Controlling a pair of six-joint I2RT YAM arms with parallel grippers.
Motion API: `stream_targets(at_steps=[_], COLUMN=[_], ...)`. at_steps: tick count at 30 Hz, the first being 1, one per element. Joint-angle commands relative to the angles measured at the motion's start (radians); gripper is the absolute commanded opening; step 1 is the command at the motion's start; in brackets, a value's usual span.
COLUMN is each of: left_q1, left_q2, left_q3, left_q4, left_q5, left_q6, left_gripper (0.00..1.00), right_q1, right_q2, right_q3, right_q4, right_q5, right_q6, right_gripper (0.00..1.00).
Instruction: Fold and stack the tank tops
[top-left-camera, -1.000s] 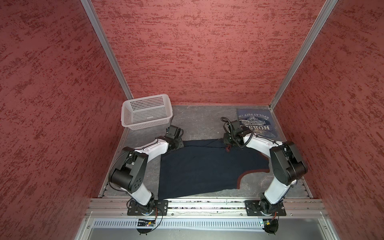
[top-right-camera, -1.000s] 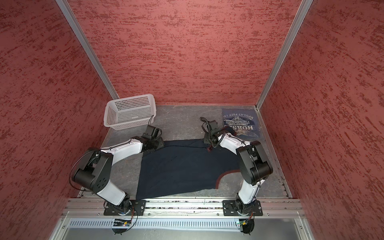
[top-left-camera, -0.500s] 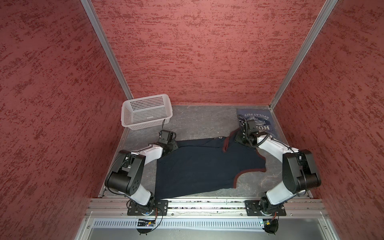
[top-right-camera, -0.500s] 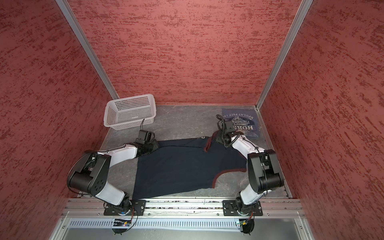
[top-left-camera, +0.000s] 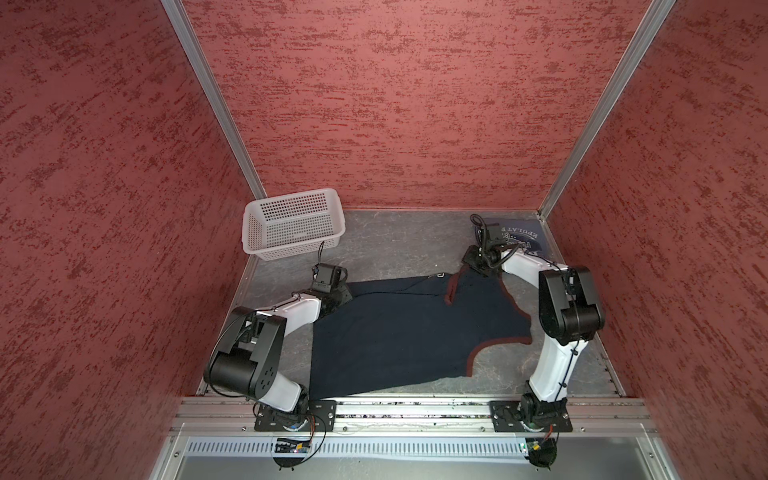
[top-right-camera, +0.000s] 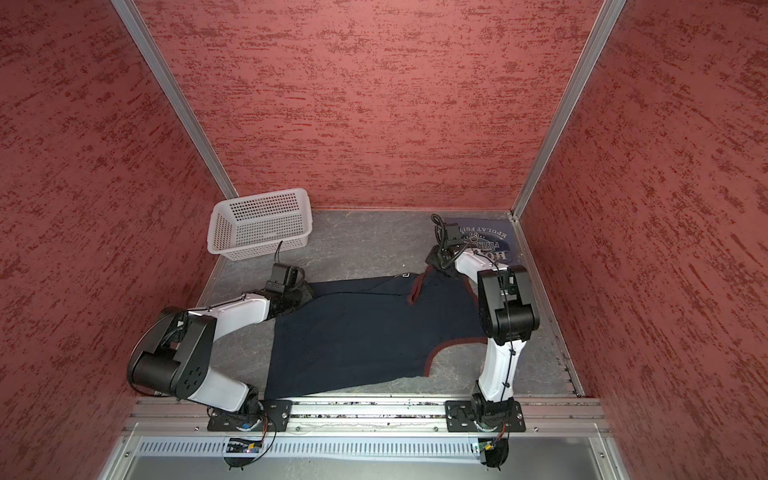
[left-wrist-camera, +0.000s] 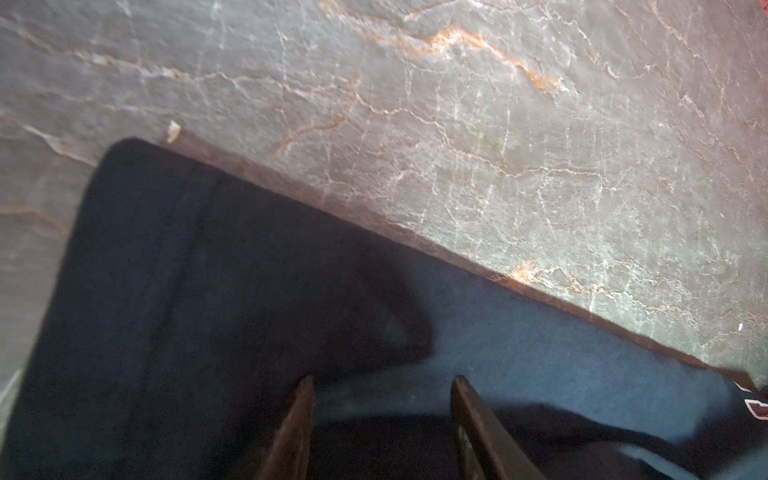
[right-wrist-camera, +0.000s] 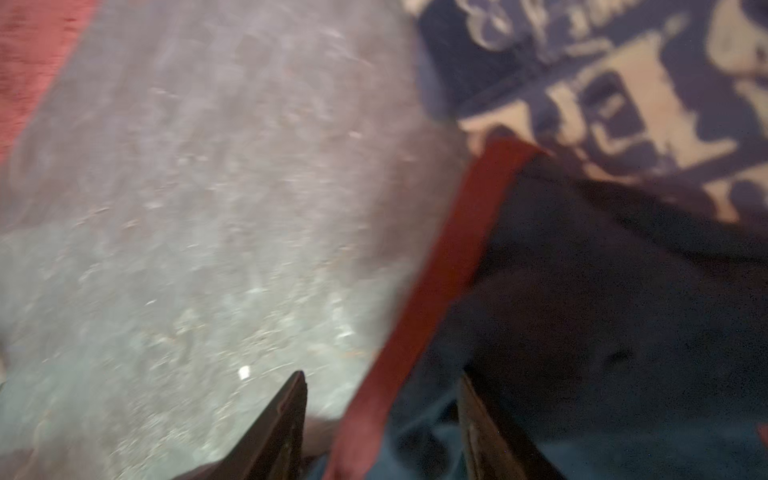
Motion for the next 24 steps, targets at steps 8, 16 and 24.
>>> stream_targets(at_steps=[8,16,24], left_q1=[0.014,0.014,0.050], left_q2=[0.007,-0.036,-0.112], left_q3=[-0.041,-0.060,-0.095], left_q4=[-0.080,-0.094,-0.108], left_q5=[-0.020,-0.051,-0.066], left_q6=[-0.007,-0.026,-0.013], left_gripper=[0.54,0.54,0.54], right_q1=[-0.044,-0.051,-0.050], right_q2=[0.104,0.143,-0.099], right_q3=[0.044,0.115,0.042], right_q4=[0.012,-0.009,0.083], right_q5=[0.060,0.054,-0.107], right_q6=[0.048,0.027,-0.088], right_gripper=[0.58,0.54,0.64])
